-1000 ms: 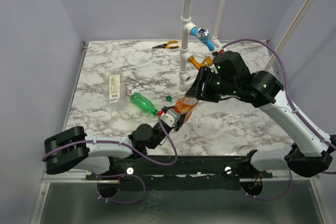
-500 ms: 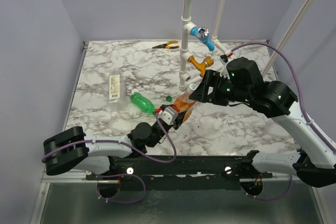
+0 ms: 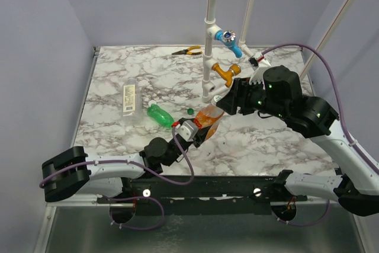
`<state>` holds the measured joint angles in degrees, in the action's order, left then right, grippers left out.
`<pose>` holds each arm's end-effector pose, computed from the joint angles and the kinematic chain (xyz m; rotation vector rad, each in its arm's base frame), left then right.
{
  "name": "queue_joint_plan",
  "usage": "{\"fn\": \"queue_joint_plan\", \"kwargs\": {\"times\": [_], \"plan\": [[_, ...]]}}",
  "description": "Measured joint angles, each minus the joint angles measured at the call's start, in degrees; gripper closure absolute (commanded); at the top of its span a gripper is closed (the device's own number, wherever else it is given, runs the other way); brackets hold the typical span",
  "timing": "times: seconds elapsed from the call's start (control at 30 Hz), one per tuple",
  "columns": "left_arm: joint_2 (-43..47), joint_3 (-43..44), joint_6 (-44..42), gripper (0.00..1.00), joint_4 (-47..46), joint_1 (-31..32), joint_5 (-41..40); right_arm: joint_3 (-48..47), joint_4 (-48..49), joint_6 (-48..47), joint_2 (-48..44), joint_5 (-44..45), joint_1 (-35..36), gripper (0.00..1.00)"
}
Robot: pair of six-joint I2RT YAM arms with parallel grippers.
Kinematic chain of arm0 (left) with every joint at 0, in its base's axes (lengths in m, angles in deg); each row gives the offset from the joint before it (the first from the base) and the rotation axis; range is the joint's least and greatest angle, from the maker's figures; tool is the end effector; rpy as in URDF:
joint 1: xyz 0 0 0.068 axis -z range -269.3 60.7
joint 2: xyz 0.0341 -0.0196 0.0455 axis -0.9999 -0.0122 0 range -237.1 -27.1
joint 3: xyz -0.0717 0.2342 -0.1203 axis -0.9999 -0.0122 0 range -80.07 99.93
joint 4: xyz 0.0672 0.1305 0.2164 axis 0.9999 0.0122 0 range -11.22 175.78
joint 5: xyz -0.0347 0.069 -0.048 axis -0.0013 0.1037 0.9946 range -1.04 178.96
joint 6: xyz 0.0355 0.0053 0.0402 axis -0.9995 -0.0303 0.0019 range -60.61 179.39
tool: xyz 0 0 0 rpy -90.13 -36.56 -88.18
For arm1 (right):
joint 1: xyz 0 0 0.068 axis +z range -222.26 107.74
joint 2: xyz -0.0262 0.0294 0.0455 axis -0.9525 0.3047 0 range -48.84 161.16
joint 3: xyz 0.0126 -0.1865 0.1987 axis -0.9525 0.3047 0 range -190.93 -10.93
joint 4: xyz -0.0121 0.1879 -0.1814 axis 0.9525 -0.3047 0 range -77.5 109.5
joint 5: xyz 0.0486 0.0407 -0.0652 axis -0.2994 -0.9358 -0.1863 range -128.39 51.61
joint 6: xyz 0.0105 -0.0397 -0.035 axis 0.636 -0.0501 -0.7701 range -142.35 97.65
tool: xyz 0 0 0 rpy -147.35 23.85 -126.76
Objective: Screw on the bottle caps
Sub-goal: Screw the bottle cap onto the plastic bottle.
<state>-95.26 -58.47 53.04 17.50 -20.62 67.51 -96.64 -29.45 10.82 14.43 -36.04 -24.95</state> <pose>0.0984 -0.2165 0.2492 0.5485 1.2481 -0.6740 0.1386 0.1481 0.4494 -0.2362 2.1251 0.8212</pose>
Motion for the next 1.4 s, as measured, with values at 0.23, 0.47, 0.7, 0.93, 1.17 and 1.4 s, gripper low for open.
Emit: {"fn": "queue_joint_plan", "kwargs": {"times": [0.23, 0.47, 0.7, 0.93, 1.17, 1.4], "plan": [[3.1, -0.1, 1.3, 1.0, 3.7, -0.1, 2.0, 1.5, 3.0, -4.1, -0.1, 0.0, 0.0, 0.38], [4.1, -0.4, 2.1, 1.0, 6.1, -0.1, 3.2, 1.6, 4.3, -5.6, 0.1, -0.1, 0.0, 0.39], [4.2, -0.4, 2.5, 1.0, 7.5, -0.1, 3.8, 1.6, 4.3, -6.3, 1.5, -0.6, 0.0, 0.43], [4.2, -0.4, 2.5, 1.0, 7.5, -0.1, 4.1, 1.6, 4.3, -6.3, 1.8, -0.7, 0.0, 0.48], [4.2, -0.4, 2.5, 1.0, 7.5, -0.1, 4.1, 1.6, 4.2, -6.3, 2.1, -0.8, 0.0, 0.49], [4.2, -0.4, 2.5, 1.0, 7.5, -0.1, 4.1, 1.6, 4.2, -6.3, 2.4, -0.9, 0.0, 0.5]]}}
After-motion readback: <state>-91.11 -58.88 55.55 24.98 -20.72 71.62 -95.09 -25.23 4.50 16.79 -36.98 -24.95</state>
